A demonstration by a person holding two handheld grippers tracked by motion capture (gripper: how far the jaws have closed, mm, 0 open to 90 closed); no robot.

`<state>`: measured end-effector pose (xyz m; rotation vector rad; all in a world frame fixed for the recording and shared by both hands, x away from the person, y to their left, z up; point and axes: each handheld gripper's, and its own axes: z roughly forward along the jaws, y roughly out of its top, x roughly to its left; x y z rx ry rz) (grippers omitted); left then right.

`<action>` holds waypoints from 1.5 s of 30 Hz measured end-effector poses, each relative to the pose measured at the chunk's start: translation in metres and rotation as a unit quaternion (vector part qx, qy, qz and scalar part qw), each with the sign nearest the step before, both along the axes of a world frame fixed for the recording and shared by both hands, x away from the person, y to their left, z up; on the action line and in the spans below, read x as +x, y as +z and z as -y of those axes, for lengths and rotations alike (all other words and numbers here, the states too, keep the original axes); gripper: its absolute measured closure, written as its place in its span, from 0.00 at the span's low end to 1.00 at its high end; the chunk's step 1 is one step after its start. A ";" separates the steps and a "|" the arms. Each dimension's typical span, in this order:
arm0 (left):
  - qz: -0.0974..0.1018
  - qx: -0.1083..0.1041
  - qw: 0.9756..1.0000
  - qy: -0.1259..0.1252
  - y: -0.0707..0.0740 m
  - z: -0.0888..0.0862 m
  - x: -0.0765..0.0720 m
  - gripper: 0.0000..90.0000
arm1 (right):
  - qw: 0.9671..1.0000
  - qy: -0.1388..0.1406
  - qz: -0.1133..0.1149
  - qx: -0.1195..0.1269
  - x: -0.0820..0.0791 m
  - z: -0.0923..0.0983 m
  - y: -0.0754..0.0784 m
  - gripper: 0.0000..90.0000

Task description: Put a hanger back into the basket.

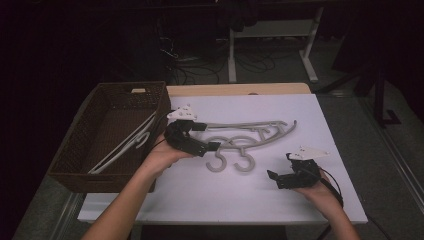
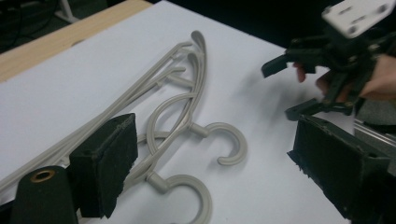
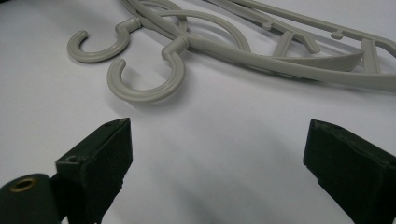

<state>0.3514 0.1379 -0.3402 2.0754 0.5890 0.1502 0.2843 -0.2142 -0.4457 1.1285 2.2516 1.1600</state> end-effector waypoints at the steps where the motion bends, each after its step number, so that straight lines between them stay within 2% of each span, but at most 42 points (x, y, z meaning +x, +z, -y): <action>1: -0.001 0.003 1.000 0.002 -0.004 0.003 0.003 0.17 | 1.000 0.000 0.000 0.000 0.000 0.000 0.000 0.09; 4: -0.003 0.021 1.000 0.009 -0.020 0.009 0.013 0.22 | 1.000 0.000 0.000 0.001 0.000 0.000 0.000 0.09; 10: -0.010 0.040 0.999 0.026 -0.045 0.012 0.037 0.41 | 1.000 0.002 0.000 0.001 0.000 0.000 0.000 0.09; 16: -0.011 0.073 0.997 0.020 -0.065 0.017 0.053 0.52 | 1.000 0.003 -0.001 0.001 0.000 0.000 0.000 0.09; 20: -0.017 0.081 0.997 0.008 -0.077 0.020 0.062 0.58 | 1.000 0.006 -0.002 0.001 0.000 0.000 0.000 0.09; 27: -0.019 0.104 0.994 -0.018 -0.093 0.031 0.070 0.59 | 1.000 0.006 -0.003 0.000 0.001 -0.001 -0.001 0.09; 33: -0.014 0.135 0.990 -0.038 -0.103 0.043 0.073 0.59 | 1.000 0.007 -0.003 0.001 0.001 0.000 -0.001 0.09; 37: -0.007 0.168 0.984 -0.051 -0.110 0.048 0.073 0.60 | 1.000 0.007 -0.004 0.001 0.001 0.000 -0.001 0.09; 43: -0.003 0.159 0.986 -0.054 -0.112 0.049 0.075 0.65 | 1.000 0.008 -0.004 0.001 0.001 0.000 -0.001 0.09; 45: -0.001 0.160 0.985 -0.059 -0.112 0.049 0.075 0.67 | 1.000 0.009 -0.005 0.001 0.001 0.000 -0.001 0.09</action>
